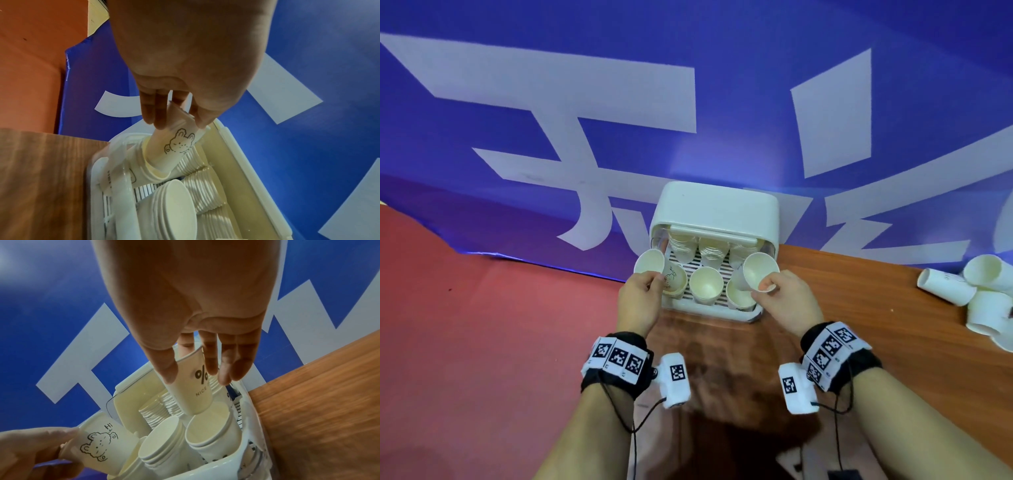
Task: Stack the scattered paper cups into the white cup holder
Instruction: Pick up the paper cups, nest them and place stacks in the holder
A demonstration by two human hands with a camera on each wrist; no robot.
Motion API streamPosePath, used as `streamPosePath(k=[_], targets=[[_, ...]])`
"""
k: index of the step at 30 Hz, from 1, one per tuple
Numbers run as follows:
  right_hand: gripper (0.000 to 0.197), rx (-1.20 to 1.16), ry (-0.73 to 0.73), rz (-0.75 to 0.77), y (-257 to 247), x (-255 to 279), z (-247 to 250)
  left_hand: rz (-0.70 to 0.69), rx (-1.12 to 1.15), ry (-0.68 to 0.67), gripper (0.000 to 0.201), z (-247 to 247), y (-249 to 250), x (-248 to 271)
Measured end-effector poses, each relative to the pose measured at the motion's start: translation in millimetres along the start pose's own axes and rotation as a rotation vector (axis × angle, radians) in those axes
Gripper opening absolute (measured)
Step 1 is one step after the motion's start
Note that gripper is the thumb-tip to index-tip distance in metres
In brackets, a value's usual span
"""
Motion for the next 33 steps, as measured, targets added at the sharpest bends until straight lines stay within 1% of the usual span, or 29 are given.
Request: streamPosePath(k=[9, 13, 18, 22, 27, 28, 30, 33], targets=[[0.015, 0.041, 0.016, 0.061, 5.6, 0.6, -4.1, -0.006, -0.128, -0.089, 0.015, -21.2, -21.4, -13.7], [0.013, 0.088, -0.02, 0.072, 10.1, -1.4, -11.8, 0.024, -0.185, -0.137, 0.014, -31.9, -31.0, -19.3], [0.018, 0.184, -0.088, 0.101, 13.4, -12.2, -27.0, 0.015, -0.253, -0.166, 0.013, -39.8, -37.9, -23.3], [0.03, 0.255, -0.176, 0.104, 16.8, -18.6, -41.6, 0.019, -0.312, -0.197, 0.014, -44.0, -48.9, -28.3], [0.067, 0.196, -0.144, 0.097, 13.0, -23.6, -51.2, 0.02, -0.363, -0.191, 0.015, -48.4, -56.0, -32.8], [0.071, 0.197, -0.146, 0.087, 12.3, -24.2, -52.8, 0.019, -0.374, -0.186, 0.016, -48.6, -56.0, -33.2], [0.075, 0.221, -0.164, 0.072, 12.4, -24.8, -56.3, 0.029, -0.382, -0.182, 0.015, -48.7, -56.2, -33.4], [0.074, 0.242, -0.168, 0.065, 14.3, -26.8, -59.6, 0.052, -0.388, -0.189, 0.015, -49.3, -54.5, -34.6]])
Point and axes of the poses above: each hand's wrist, its own x-axis away from the middle knuckle, its own z-axis out of the back of the hand, y = z × x, the point moved 2 cm from there along -x, towards the middle knuckle, and after that the axes turned 6 degrees about x, right-handed, at the moved point
